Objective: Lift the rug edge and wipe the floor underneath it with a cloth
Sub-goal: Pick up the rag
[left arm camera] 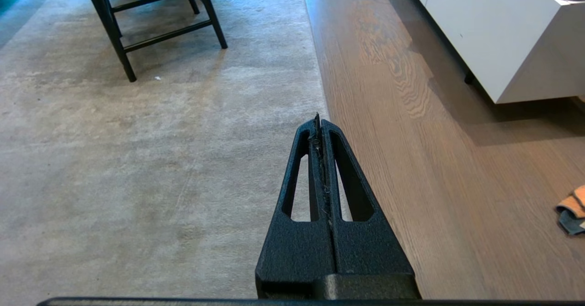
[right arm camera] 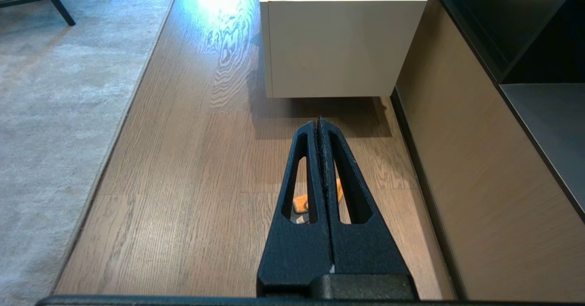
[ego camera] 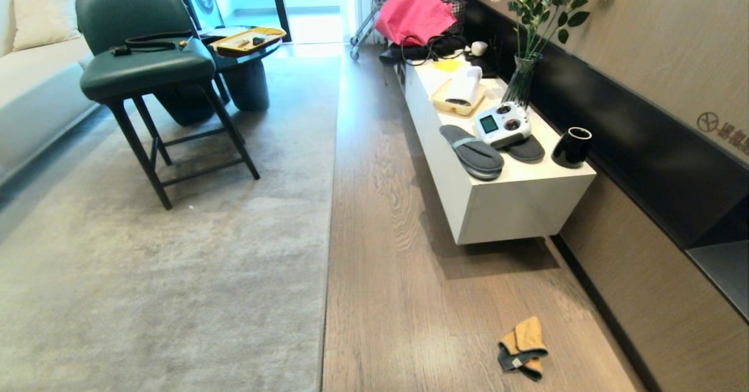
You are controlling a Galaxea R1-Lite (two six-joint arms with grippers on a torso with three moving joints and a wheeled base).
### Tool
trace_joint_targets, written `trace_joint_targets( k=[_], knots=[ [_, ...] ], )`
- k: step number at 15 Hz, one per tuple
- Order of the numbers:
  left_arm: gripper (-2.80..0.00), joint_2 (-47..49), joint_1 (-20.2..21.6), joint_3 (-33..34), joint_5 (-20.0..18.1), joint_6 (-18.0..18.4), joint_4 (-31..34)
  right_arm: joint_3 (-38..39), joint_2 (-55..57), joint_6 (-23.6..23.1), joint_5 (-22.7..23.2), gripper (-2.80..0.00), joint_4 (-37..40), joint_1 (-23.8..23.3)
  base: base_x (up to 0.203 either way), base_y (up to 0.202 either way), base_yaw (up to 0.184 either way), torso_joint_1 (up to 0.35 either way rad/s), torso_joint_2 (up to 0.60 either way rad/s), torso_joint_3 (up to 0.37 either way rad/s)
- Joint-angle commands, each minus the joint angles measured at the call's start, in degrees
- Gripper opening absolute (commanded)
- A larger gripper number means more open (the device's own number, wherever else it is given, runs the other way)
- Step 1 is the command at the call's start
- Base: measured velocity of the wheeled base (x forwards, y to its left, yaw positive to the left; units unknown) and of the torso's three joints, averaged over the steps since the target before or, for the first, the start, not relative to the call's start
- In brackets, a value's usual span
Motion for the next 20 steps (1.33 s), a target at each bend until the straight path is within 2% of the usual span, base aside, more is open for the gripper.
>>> trace_joint_targets(
  k=[1, 20],
  knots=[
    [-2.8, 0.0, 0.0, 0.0, 0.0, 0.0, 0.0, 0.0, 0.1, 0.0, 0.0, -2.8, 0.0, 0.0, 0.0, 0.0, 0.0, 0.0, 0.0, 0.0],
    [-2.8, 0.0, 0.0, 0.0, 0.0, -0.1, -0.1, 0.0, 0.1, 0.0, 0.0, -2.8, 0.0, 0.0, 0.0, 0.0, 0.0, 0.0, 0.0, 0.0]
  ],
)
